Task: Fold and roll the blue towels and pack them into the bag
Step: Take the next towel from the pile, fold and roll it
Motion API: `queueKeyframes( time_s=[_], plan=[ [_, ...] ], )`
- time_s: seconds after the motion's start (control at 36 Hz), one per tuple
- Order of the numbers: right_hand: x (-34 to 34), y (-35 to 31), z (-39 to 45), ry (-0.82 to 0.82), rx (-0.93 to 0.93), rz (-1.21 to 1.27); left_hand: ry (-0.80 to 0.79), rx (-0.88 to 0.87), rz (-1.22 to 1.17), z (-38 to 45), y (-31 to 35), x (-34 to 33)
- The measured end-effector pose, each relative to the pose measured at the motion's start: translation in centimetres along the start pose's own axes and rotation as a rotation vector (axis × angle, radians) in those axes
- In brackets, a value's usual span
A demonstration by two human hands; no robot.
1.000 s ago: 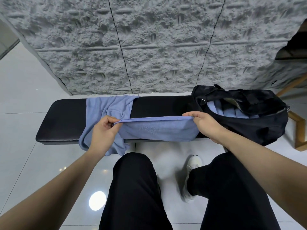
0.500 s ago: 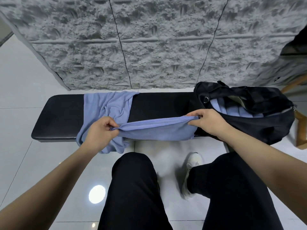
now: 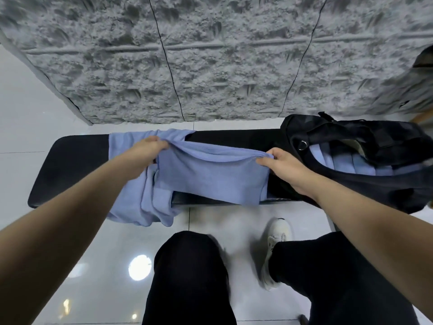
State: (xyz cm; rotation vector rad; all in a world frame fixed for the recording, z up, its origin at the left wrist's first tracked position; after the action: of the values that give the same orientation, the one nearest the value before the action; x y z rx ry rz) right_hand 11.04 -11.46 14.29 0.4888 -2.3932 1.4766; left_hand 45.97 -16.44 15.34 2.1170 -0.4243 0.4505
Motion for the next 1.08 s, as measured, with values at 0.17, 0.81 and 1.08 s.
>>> queueKeyframes(
  time_s=[0.17, 0.81, 1.08],
  plan=[
    [-1.0, 0.7, 3.3, 0.072, -0.078, 0.125, 0.170, -0.077, -0.120, 4.7, 0.8, -2.3],
    [-2.6, 5.8, 3.3, -0.007, -0.509, 0.330, 0.418, -0.367, -0.033, 8.5, 5.9, -11.6],
    [-2.8, 7.0, 0.1, -0.143, -0.486, -0.126, 0.509, 0.040, -0.295, 2.3, -2.7, -13.3]
  ],
)
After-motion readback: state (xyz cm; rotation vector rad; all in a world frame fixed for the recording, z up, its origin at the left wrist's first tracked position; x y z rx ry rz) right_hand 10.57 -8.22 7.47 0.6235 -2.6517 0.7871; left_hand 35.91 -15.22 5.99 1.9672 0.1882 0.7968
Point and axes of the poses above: each hand's wrist, its own z-axis towards the middle knuckle, its own x-axis out of the back of the hand, y = z × x, the point moved 4 cm from there along z, towards the middle knuckle, and after that the axes turned 4 degrees about y, right-handed, at the moved point
